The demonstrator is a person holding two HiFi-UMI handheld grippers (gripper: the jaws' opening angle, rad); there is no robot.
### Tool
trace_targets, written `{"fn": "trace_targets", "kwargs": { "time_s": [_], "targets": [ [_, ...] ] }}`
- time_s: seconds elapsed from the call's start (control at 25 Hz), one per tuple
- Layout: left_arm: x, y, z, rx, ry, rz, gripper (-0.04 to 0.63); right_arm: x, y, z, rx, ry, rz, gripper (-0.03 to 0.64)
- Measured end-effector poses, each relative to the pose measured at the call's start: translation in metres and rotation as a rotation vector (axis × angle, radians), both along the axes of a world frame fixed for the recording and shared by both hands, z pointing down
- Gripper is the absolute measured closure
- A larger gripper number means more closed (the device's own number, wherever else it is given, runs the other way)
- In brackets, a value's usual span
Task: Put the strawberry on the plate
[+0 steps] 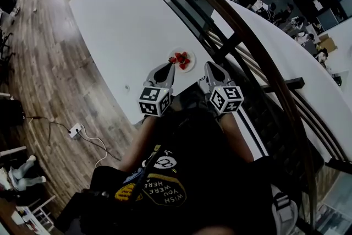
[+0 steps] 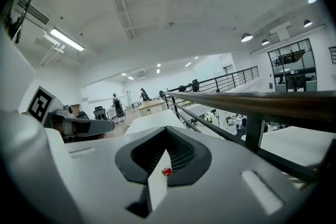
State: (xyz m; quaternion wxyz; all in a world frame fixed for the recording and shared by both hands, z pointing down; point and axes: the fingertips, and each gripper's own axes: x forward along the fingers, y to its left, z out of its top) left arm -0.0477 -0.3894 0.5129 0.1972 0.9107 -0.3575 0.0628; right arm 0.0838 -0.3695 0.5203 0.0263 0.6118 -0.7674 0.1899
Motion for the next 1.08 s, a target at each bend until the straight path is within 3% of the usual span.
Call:
{"fn": "trace_targets", "kwargs": {
  "time_s": [1.08],
  "targets": [
    [-0.014, -0.005, 0.01, -0.031, -0.014, -0.046, 0.595, -0.006, -0.002, -0.004, 0.006, -0.014, -0.024, 0.614]
  ]
}}
